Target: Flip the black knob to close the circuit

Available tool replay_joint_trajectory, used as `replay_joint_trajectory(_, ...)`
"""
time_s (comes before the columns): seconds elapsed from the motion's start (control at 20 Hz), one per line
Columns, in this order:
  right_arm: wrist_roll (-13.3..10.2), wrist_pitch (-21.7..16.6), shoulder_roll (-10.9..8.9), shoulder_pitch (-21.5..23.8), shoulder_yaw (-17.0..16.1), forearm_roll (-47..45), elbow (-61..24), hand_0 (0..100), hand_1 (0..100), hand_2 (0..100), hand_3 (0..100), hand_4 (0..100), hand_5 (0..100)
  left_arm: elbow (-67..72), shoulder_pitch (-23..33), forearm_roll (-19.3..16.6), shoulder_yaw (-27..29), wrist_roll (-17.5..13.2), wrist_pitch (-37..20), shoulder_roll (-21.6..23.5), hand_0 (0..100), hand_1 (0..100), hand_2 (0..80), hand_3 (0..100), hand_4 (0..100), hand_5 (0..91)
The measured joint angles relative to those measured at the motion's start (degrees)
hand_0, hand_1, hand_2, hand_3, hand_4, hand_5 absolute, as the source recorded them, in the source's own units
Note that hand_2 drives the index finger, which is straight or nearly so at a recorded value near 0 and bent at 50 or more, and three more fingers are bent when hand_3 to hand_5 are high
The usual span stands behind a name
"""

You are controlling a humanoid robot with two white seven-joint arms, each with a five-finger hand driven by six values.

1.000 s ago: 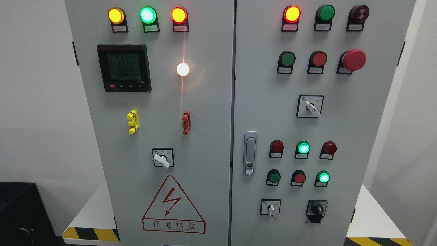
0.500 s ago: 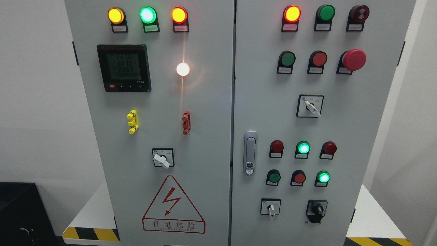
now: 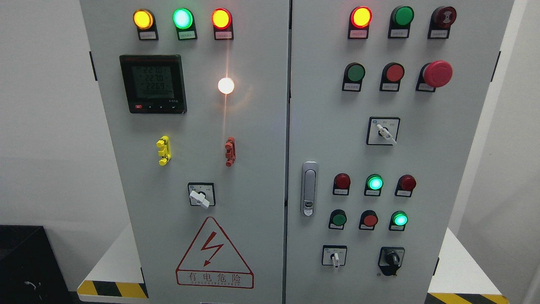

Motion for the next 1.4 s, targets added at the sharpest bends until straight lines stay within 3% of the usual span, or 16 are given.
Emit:
replay_joint_trajectory(0.4, 0.90, -2.22, 0.00, -0.09, 0.68, 1.08, -3.78, 0, 11, 0, 0, 0, 0, 0.00, 0.00, 0.01, 0.00, 0.00, 0.00, 0.00, 12, 56, 0.0, 0, 0, 0.0)
replay_joint_trajectory(0.5, 0.46, -3.18, 0.00, -0.11, 1.23, 1.79, -5.52, 0, 11, 0, 5, 2, 0, 0.00, 0.00, 0.02, 0.00, 0.00, 0.00, 0.00, 12, 56, 0.0, 0, 0, 0.0)
replay_joint_trajectory(0.7, -2.93, -4.89, 0.00, -0.09, 2.05, 6.20, -9.10, 0, 11, 1, 12, 6, 0, 0.00, 0.00, 0.01, 0.00, 0.00, 0.00, 0.00, 12, 56, 0.0, 0, 0, 0.0)
replay_joint_trajectory(1.1, -10.25, -6.53, 0.07, 0.16, 3.03, 16.92, -17.57, 0, 13, 12, 27, 20, 1, 0.00, 0.00, 0.00, 0.00, 0.00, 0.00, 0.00, 12, 56, 0.0, 0, 0, 0.0)
replay_joint_trajectory(1.4, -15.56, -6.65, 0.25, 0.86, 3.53, 25.92, -24.90, 0, 13, 23, 41, 33, 20, 0.00, 0.00, 0.01, 0.00, 0.00, 0.00, 0.00, 12, 56, 0.0, 0, 0, 0.0)
